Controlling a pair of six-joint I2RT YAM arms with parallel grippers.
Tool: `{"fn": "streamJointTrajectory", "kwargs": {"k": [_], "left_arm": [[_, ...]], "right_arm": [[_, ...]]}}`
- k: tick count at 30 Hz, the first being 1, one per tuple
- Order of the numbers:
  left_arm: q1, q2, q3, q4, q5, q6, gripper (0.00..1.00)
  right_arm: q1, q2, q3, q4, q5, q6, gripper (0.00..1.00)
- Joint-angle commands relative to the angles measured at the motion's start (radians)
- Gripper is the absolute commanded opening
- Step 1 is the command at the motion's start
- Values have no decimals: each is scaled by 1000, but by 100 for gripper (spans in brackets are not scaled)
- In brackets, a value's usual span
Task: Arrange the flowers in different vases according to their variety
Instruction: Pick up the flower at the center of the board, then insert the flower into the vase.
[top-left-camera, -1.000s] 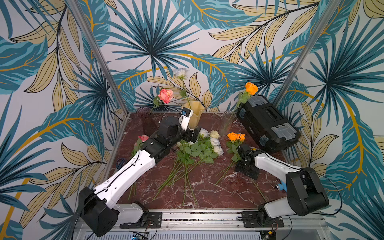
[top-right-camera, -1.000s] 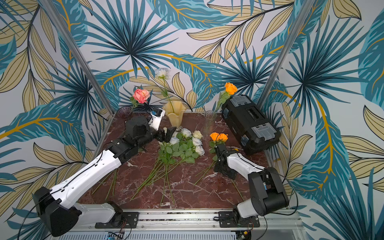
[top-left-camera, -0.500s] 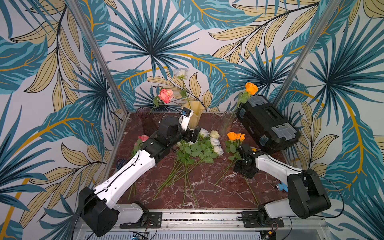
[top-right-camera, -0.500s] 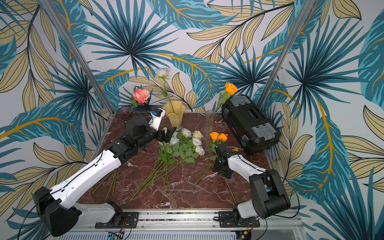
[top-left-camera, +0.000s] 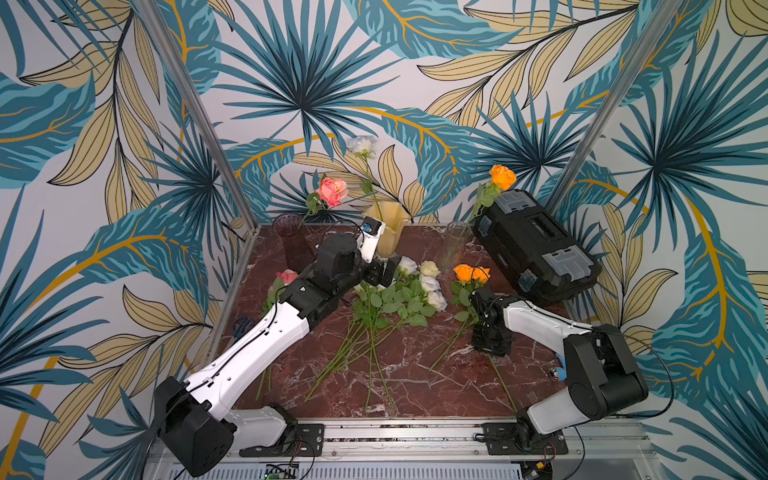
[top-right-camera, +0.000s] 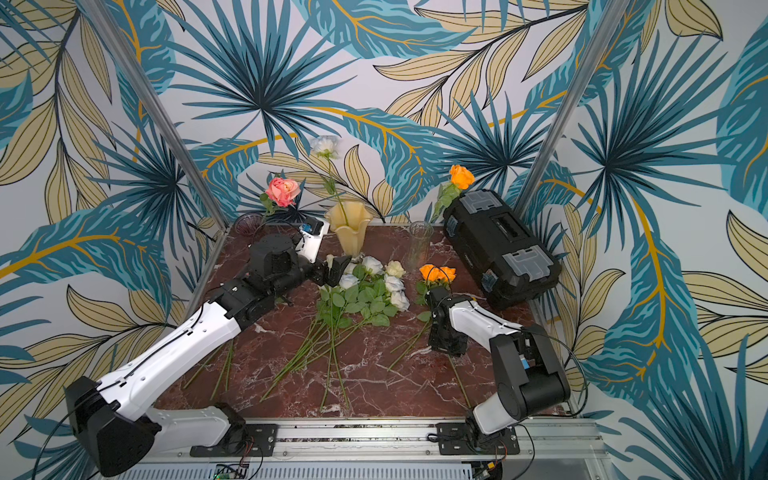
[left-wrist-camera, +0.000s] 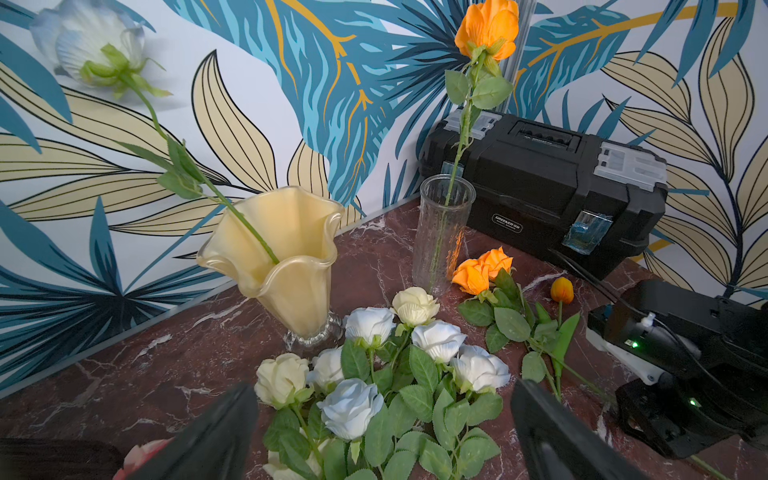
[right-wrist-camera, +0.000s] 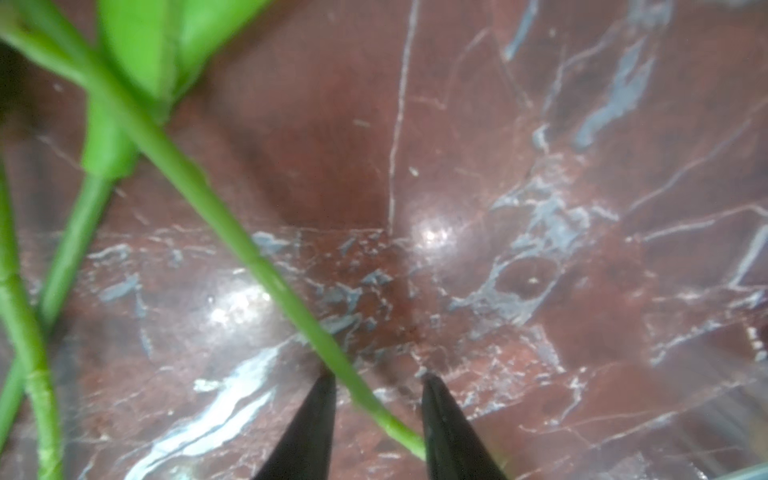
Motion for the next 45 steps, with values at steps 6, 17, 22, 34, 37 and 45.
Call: {"fn": "streamJointTrajectory", "kwargs": {"k": [6,17,22,34,37,45], "left_arm": [[-2,-55,-46,-11,-21,10,100],[-2,-77,-63,-22,-36,7,100],[-3,-76,-63,-21,-33,4,100],[-2,-99,-80,-45,-27,-11,100],[-2,-116,-92,-101,-22,-13,100],[0,-182,-161,-166,13,-44,100]], "right_arm": [[27,64,32,-45,64,-20,3],[66,-128,66,-67,160,9,0],[84,-196,145,-129,165,17,0],[122,-309,501,-191,360,-79,0],[122,-298,613,-120,417,-163,0],[120,-128,870,191,437,-371,0]]}}
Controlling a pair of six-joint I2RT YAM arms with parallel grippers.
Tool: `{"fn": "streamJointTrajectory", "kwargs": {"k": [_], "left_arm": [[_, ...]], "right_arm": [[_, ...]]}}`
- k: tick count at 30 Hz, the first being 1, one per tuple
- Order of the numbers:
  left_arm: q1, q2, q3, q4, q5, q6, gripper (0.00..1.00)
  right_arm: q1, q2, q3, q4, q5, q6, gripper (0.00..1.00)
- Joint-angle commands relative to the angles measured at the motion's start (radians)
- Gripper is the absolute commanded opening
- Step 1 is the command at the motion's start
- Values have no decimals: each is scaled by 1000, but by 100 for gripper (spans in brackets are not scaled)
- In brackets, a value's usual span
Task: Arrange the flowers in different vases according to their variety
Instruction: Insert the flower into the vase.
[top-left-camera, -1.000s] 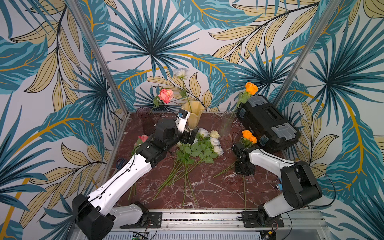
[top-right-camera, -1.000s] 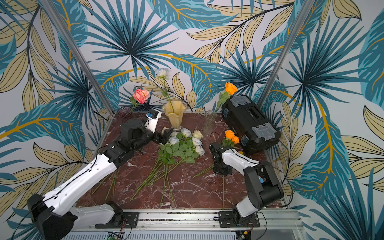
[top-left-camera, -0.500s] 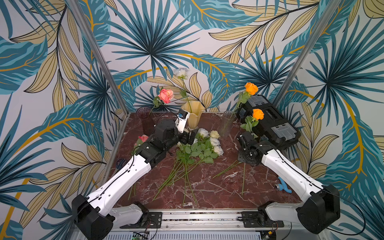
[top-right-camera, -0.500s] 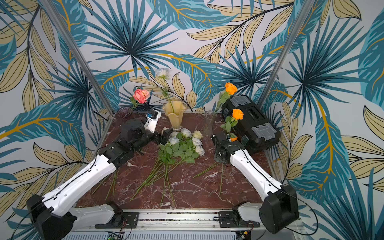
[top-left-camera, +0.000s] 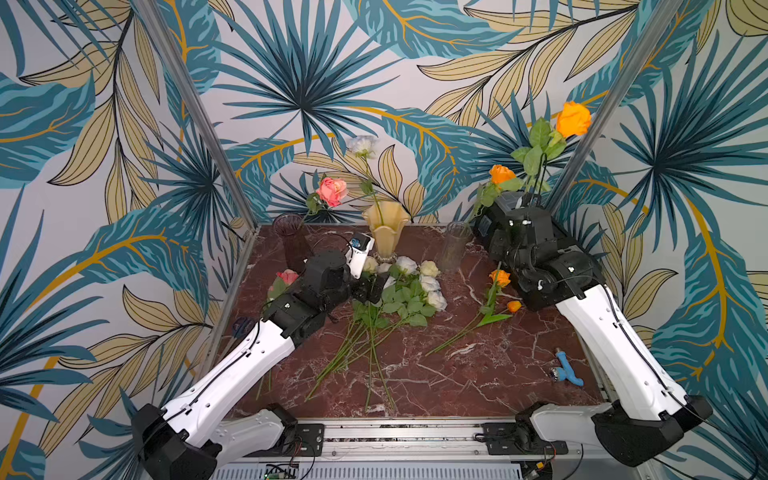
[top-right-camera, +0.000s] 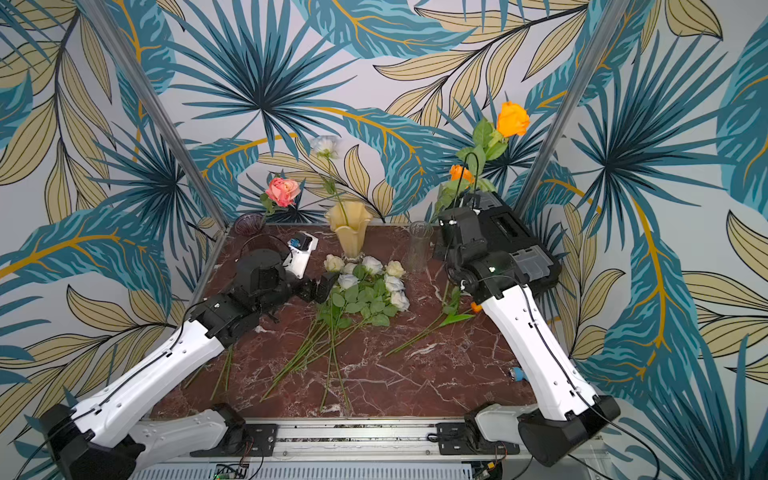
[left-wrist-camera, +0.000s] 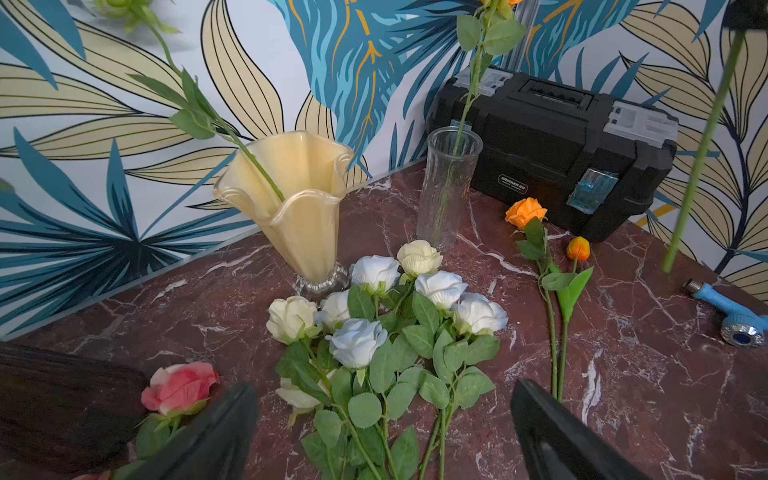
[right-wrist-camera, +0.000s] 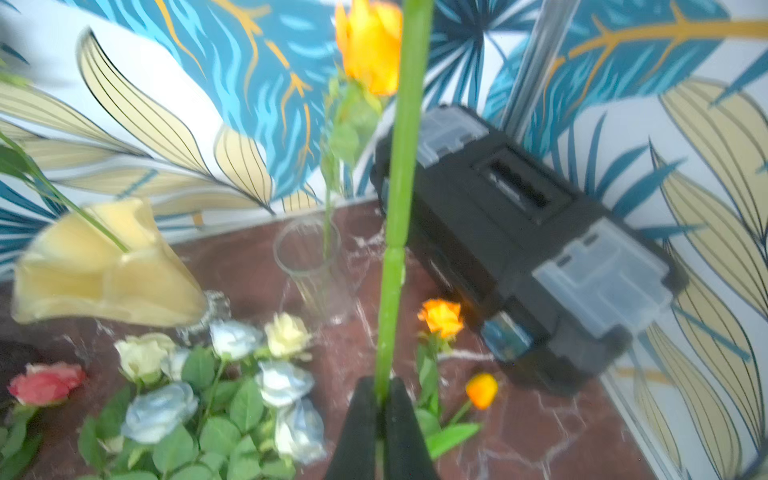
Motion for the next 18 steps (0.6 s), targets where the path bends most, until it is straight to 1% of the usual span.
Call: {"fn": "streamJointTrajectory", "kwargs": {"k": [1,6,11,13,15,18], "left_arm": [[1,-33,-53,-49,37,-24,100],[11,-48,-98,-59,87,-55,100],[34,-67,-146,-46,113,-78,100],[48,-75,-168,-40,129,-85,100],[66,-80,-184,-42,141,-92,100],[88,-89,-201,-38,160,-100,100]], "right_arm": [[3,102,78,184,23,-130,0],[-8,252,216,367,0,-221,0],[-35,378,342,459,-25,-253,0],[-46,413,357,506,-46,-261,0],[-51,451,375,564,-47,-278,0],[-65,498,397,604,-43,-287,0]]}}
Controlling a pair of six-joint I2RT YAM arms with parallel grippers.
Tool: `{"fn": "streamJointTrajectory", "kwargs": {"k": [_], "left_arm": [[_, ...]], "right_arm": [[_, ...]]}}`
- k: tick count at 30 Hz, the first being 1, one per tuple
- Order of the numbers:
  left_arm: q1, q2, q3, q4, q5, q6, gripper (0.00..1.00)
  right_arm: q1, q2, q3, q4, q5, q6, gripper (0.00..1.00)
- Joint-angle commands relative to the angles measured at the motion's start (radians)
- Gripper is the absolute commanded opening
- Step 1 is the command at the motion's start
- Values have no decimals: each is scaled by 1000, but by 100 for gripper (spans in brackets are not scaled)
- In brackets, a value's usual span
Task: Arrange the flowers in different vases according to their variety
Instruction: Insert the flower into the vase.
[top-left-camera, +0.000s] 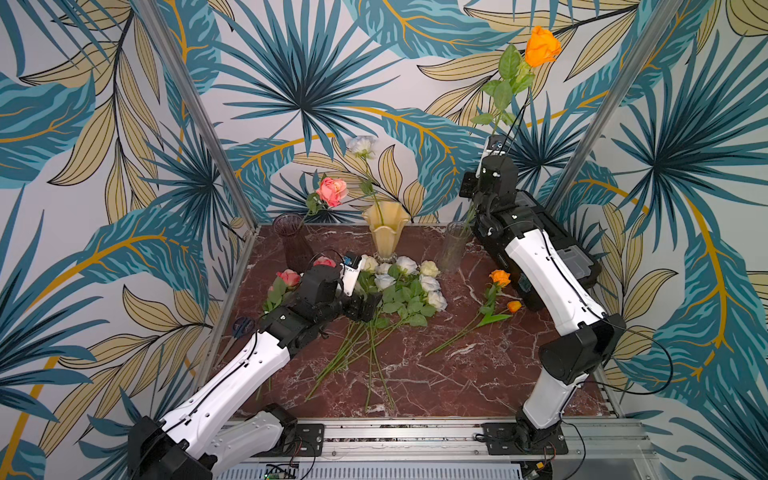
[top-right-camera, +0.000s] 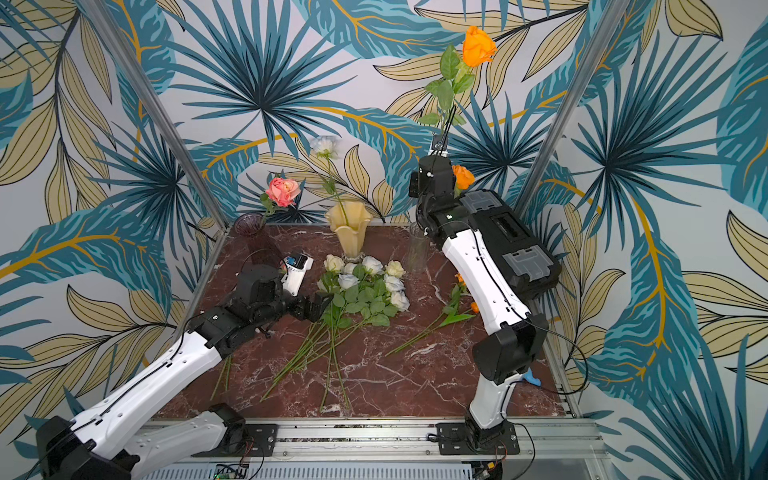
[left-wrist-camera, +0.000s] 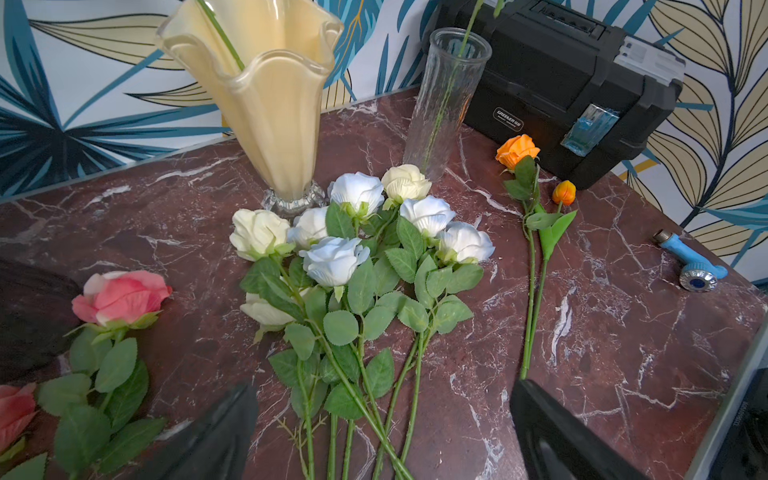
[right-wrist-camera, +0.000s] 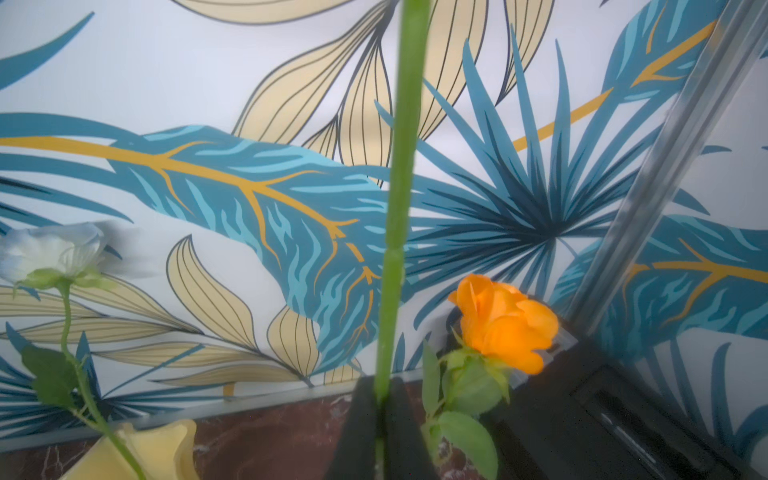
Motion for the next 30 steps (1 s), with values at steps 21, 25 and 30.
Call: {"fn": "streamJointTrajectory", "kwargs": {"k": [21,25,30], "left_arm": [[199,-27,-55,105,279,-105,100],[204,-27,-49,100,284,-104,100],[204,-29,-45,92,275,-100,100]], "right_arm": [[-21,15,-285,238,-9,76,0],[-21,-2,-363,252,-8,101,0],[-19,-33,-425,260,-3,114,64]]}}
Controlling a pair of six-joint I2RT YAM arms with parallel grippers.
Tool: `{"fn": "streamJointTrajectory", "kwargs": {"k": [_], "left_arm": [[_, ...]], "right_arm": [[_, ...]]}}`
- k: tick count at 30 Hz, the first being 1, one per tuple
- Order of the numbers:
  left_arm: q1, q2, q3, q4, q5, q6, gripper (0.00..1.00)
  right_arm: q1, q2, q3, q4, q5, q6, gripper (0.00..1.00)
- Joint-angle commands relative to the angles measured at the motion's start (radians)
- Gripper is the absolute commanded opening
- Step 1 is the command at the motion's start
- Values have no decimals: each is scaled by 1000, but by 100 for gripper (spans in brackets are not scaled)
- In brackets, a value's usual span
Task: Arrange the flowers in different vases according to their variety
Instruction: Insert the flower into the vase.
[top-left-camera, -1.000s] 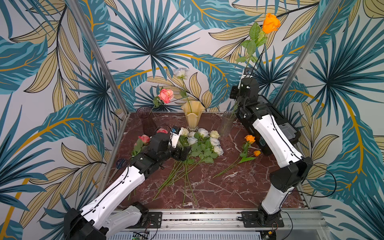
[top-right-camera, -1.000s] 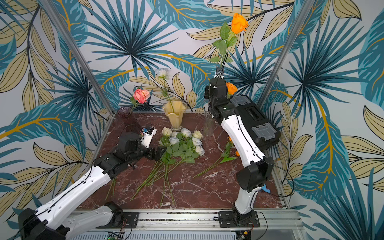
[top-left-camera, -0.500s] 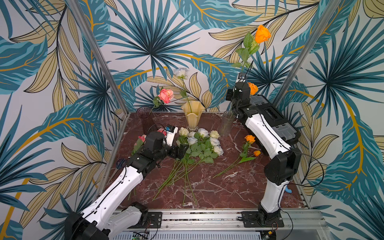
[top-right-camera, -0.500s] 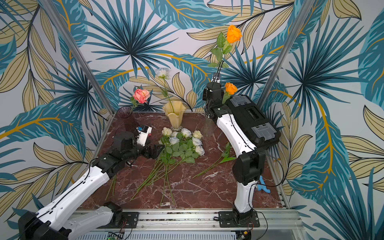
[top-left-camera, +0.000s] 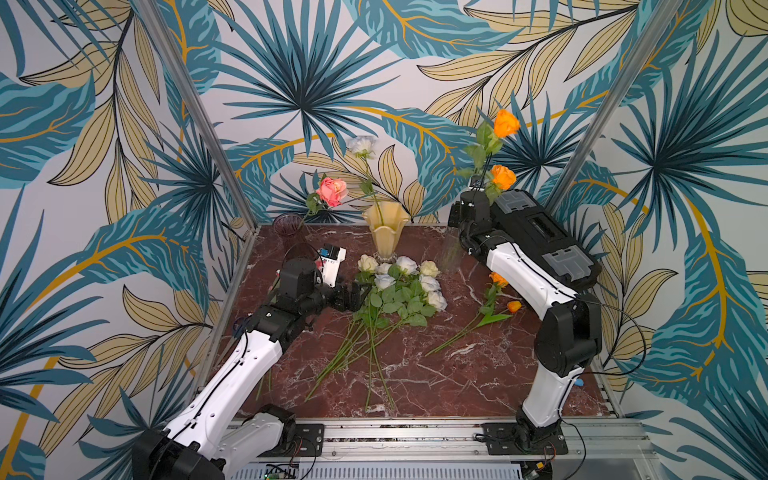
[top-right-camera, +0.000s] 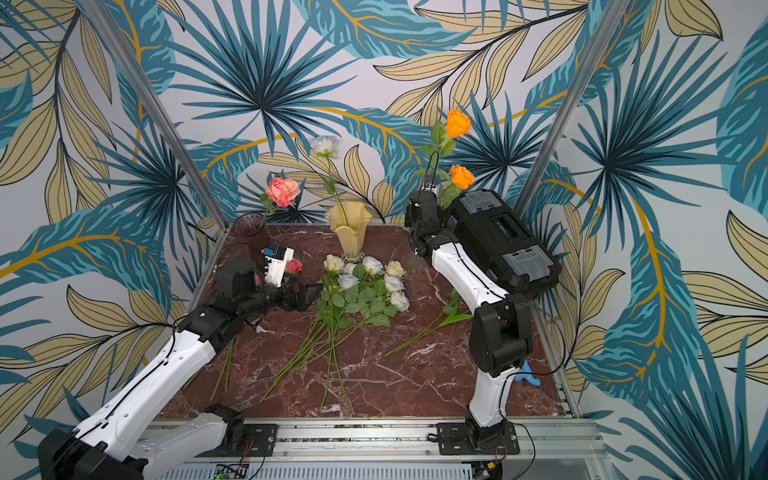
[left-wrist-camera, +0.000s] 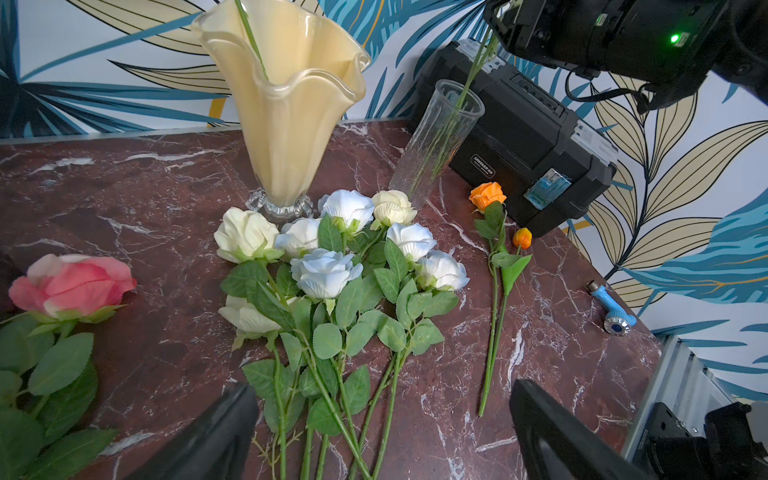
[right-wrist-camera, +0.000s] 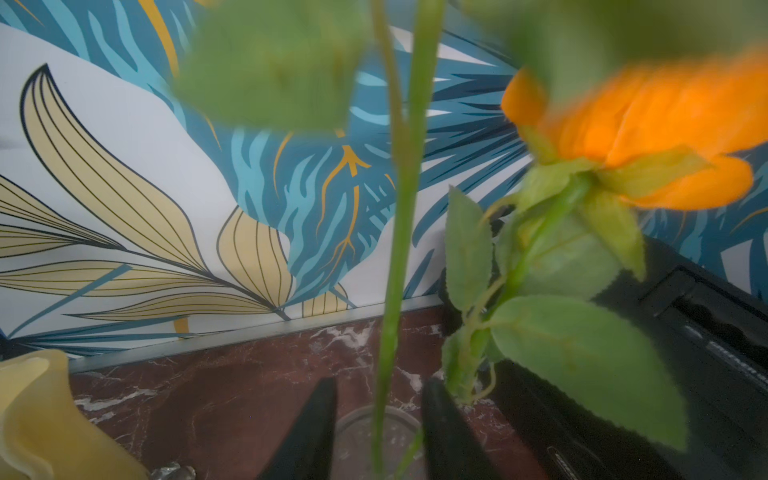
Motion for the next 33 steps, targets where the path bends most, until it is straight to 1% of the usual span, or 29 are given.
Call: {"fn": "streamJointTrajectory", "kwargs": {"k": [1,2,4,9,13,14,18,19,25,27,33], "left_arm": [[8,-18,-13,5,8,2,100],[7,-20,-13,0,7,4,100],[8,-23,-12,-8,0,8,100],[10,-25,-25,-19,-24,17,100],[12,-24,-30,-25,-38,14,100],[14,-23,-30,-30,-47,15,100],[17,-23,-32,-42,-45,23,100],[17,-23,-33,-43,-46,21,100],[17,-18,-48,-46,-40,21,100],[17,-17,-52,-43,-39,20,100],[17,-11,-52,-41,-36,33,100]], "right_arm": [[7,-64,-40,47,14,23,70],[7,-76,-45,44,16,26,73],[11,-104,-56,40,11,22,75],[33,-173,-76,-10,1,16,77],[54,-230,-92,-74,1,22,78],[57,-243,-96,-98,-4,31,80],[74,-309,-125,-167,-32,62,81],[78,-329,-140,-213,-38,73,84],[120,-427,-209,-316,-95,104,84],[132,-455,-227,-358,-96,125,84],[136,-569,-343,-461,-122,207,84]]}}
